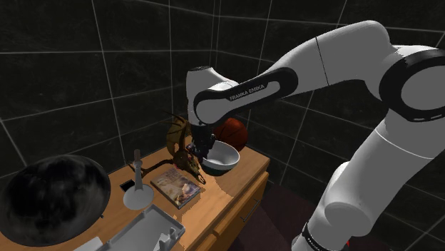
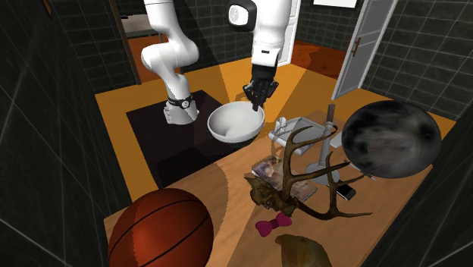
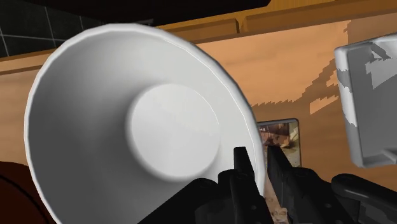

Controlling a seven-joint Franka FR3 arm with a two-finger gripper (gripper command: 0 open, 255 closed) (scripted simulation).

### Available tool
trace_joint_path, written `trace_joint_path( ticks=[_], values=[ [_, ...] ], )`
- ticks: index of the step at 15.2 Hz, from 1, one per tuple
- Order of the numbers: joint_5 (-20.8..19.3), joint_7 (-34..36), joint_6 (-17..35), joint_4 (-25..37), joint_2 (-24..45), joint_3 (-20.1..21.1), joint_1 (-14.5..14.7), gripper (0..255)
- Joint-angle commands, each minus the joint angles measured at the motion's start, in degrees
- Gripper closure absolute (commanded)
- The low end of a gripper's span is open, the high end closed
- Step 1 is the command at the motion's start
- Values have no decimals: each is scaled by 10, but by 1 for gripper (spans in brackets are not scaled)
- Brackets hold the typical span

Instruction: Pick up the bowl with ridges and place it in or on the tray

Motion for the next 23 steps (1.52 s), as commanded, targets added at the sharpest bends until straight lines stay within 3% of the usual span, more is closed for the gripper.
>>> trace_joint_path(
  ticks=[1,13,23],
  values=[
    [0,23,-11,21,11,13,10,255],
    [-34,199,-74,192,132,97,87,255],
    [-104,333,-166,425,297,130,190,255]
  ],
)
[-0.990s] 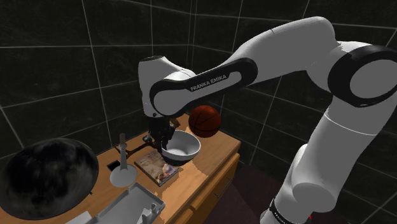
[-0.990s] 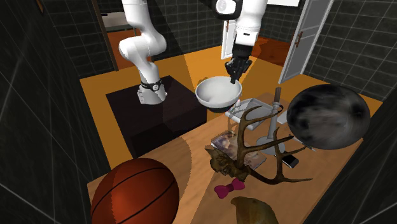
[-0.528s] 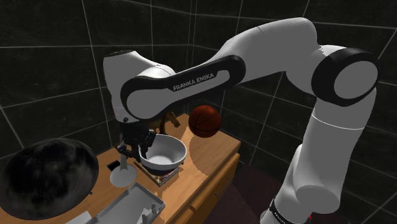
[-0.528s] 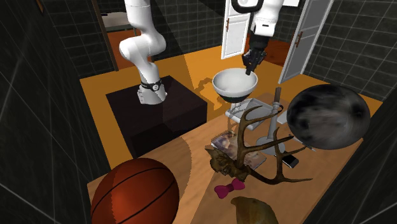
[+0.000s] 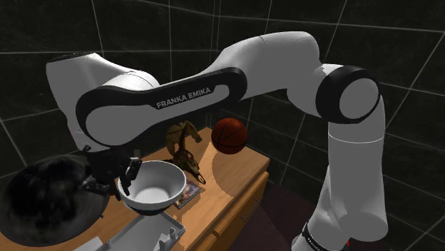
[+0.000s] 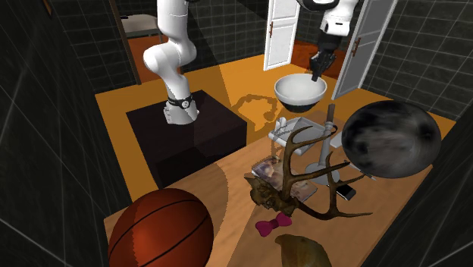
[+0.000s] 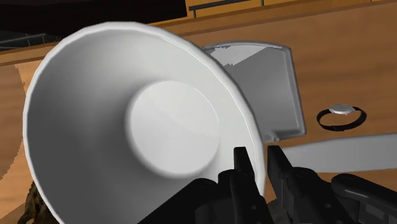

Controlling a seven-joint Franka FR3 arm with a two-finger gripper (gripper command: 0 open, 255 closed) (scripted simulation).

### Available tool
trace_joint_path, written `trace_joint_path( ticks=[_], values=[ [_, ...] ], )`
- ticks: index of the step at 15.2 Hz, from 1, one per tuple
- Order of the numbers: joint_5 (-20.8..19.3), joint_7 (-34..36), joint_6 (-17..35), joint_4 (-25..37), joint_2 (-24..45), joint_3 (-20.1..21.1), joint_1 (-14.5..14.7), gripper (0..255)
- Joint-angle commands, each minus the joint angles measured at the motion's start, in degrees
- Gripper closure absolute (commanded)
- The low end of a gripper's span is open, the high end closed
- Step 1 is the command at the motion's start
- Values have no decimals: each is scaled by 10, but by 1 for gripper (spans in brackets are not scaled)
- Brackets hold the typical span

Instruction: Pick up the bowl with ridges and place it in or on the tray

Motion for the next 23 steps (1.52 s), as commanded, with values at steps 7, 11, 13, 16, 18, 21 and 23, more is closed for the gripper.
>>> trace_joint_path(
  ticks=[7,11,13,16,18,21,23],
  values=[
    [-39,53,-45,136,100,0,68,255],
    [-42,56,-17,109,103,-2,66,255],
    [-43,57,-3,98,106,-2,65,255],
    [-46,60,18,81,111,-4,64,255],
    [-48,61,31,72,115,-5,63,255],
    [-52,64,50,58,121,-8,63,255],
    [-55,66,63,50,126,-9,63,255]
  ],
)
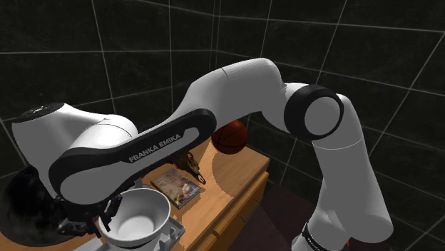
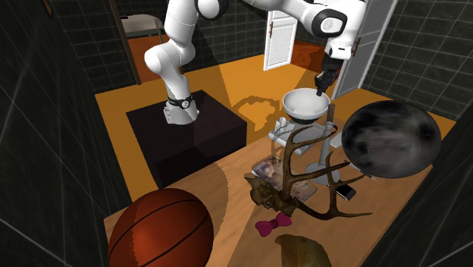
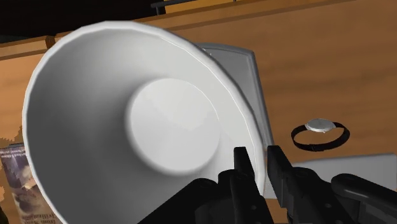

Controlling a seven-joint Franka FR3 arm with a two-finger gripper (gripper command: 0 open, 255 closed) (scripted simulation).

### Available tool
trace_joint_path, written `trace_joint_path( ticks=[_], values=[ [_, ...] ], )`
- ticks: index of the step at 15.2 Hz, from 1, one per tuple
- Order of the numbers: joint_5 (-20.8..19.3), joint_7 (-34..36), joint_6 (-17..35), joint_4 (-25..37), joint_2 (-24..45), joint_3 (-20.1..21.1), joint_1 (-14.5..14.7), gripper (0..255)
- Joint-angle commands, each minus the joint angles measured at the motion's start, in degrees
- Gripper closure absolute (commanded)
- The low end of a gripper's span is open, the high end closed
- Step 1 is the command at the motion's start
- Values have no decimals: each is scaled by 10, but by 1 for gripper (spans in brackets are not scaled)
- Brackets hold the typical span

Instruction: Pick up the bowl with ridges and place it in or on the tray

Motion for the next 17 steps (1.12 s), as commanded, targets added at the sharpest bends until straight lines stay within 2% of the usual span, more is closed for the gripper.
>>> trace_joint_path(
  ticks=[1,4,11,12,17],
  values=[
    [-3,1,12,-6,5,-2,0,255],
    [-7,4,30,-17,14,-5,0,255],
    [-7,4,30,-17,14,-5,0,255],
    [-7,4,30,-17,14,-5,0,0],
    [-7,4,30,-17,14,-5,0,0]
  ],
)
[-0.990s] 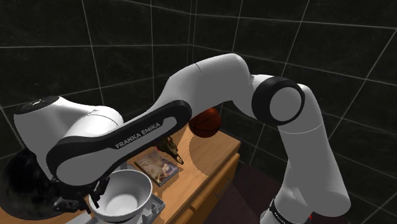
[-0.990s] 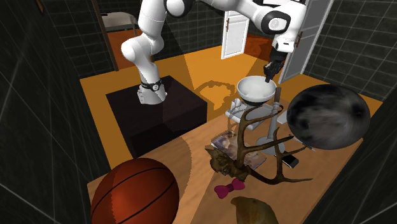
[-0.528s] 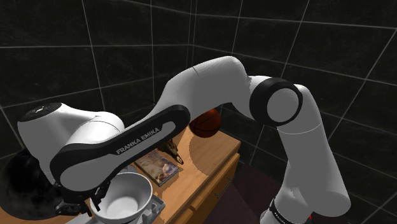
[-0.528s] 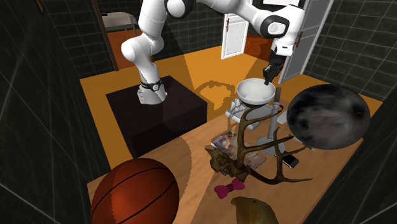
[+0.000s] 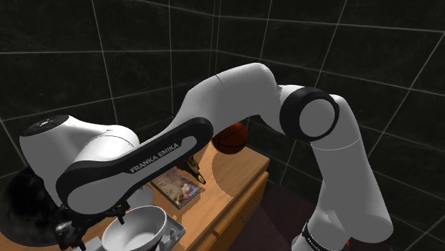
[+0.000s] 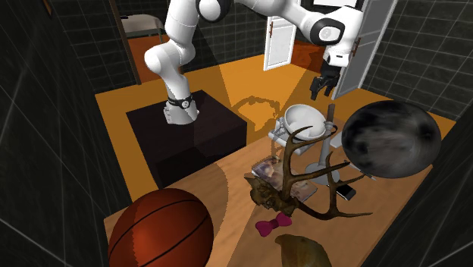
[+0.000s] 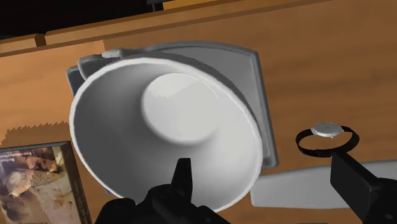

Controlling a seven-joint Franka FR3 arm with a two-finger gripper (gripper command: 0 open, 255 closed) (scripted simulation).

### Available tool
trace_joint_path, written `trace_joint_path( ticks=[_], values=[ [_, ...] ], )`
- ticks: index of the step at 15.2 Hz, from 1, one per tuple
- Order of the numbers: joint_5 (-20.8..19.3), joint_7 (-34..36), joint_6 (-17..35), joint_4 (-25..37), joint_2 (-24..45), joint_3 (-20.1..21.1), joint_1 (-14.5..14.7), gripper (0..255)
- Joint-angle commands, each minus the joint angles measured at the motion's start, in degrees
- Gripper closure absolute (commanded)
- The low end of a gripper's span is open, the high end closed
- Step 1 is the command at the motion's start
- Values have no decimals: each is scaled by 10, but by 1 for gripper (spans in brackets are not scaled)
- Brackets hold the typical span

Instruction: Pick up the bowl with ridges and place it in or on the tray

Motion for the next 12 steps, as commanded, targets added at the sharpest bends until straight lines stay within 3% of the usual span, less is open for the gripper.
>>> trace_joint_path(
  ticks=[1,4,12],
  values=[
    [3,-2,-16,12,-5,2,0,0],
    [11,-8,-64,50,-16,6,3,0],
    [10,-8,-64,50,-16,6,3,0]
  ],
)
